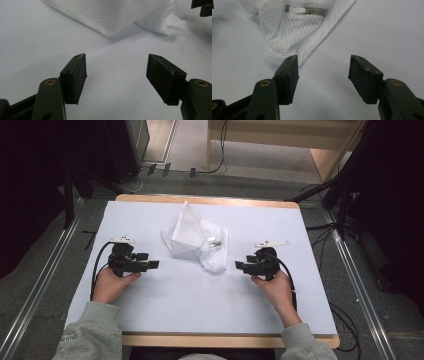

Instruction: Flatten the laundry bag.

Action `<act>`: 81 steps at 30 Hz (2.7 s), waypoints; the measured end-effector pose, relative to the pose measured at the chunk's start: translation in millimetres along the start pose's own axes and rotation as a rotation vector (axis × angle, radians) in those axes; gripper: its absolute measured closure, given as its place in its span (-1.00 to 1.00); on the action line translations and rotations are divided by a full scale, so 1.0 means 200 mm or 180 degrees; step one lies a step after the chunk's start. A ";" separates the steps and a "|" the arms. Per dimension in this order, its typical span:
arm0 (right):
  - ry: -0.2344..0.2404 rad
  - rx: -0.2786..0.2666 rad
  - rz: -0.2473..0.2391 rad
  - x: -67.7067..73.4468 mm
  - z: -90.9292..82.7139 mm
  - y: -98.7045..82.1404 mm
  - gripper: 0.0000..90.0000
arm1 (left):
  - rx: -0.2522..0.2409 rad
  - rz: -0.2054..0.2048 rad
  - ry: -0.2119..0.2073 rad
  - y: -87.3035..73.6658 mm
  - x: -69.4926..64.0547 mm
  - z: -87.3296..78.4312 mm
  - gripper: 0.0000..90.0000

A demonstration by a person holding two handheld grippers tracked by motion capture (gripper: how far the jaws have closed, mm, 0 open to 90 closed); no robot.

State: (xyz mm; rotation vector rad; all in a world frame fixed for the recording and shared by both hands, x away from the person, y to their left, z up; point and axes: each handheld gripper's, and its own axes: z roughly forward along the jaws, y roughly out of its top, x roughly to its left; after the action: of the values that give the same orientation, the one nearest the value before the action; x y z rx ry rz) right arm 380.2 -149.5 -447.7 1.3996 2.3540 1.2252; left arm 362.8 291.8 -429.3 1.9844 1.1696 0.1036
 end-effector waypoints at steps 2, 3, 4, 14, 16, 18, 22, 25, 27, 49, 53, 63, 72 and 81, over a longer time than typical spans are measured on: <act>0.0004 0.0029 -0.0038 0.01 0.03 0.02 -0.06 | 0.0003 -0.0034 -0.0050 0.00 -0.01 0.00 -0.26; 0.0005 0.0030 -0.0072 0.02 0.04 0.03 -0.06 | 0.0013 -0.0032 -0.0017 0.00 -0.02 -0.01 -0.25; 0.0010 0.0055 -0.0093 0.03 0.05 0.04 -0.05 | 0.0011 -0.0042 -0.0006 0.00 -0.02 -0.01 -0.25; 0.0087 0.0010 -0.0161 0.05 0.17 0.18 0.00 | 0.0061 -0.0110 0.0016 -0.08 -0.05 -0.06 -0.24; 0.0080 0.0008 -0.0192 0.05 0.21 0.22 -0.01 | 0.0102 -0.0073 0.0036 -0.09 -0.06 -0.06 -0.24; 0.0073 0.0018 -0.0197 0.05 0.24 0.26 -0.02 | 0.0113 -0.0056 0.0064 -0.11 -0.07 -0.06 -0.23; 0.0038 0.0021 -0.0181 0.02 0.31 0.32 -0.07 | 0.0061 -0.0043 0.0083 -0.12 -0.08 -0.08 -0.23; 0.0010 0.0003 -0.0163 -0.01 0.37 0.38 -0.14 | 0.0040 -0.0060 0.0076 -0.14 -0.08 -0.09 -0.23; 0.0001 0.0038 -0.0127 -0.02 0.41 0.40 -0.23 | 0.0052 -0.0055 0.0086 -0.14 -0.09 -0.09 -0.23; 0.0242 -0.0049 -0.0553 0.12 0.46 0.47 0.95 | -0.0003 -0.0124 0.0204 -0.18 -0.05 -0.16 -0.22; 0.0383 -0.0165 -0.0723 0.20 0.38 0.48 0.95 | -0.0049 -0.0183 0.0222 -0.18 -0.03 -0.19 -0.21; 0.0557 -0.0212 -0.0995 0.37 0.26 0.41 0.95 | -0.0138 -0.0252 0.0242 -0.18 -0.01 -0.23 -0.19; 0.0795 -0.0207 -0.1253 0.52 0.19 0.28 0.94 | -0.0187 -0.0285 0.0244 -0.17 0.01 -0.25 -0.19; 0.0976 -0.0062 -0.1375 0.62 0.16 0.16 0.94 | -0.0226 -0.0304 0.0269 -0.17 0.03 -0.28 -0.19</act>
State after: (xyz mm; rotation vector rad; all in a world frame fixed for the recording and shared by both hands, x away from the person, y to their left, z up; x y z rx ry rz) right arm 347.5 -27.2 -413.1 0.6725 2.6379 1.3963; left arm 317.8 337.8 -417.7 1.8746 1.2951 0.1788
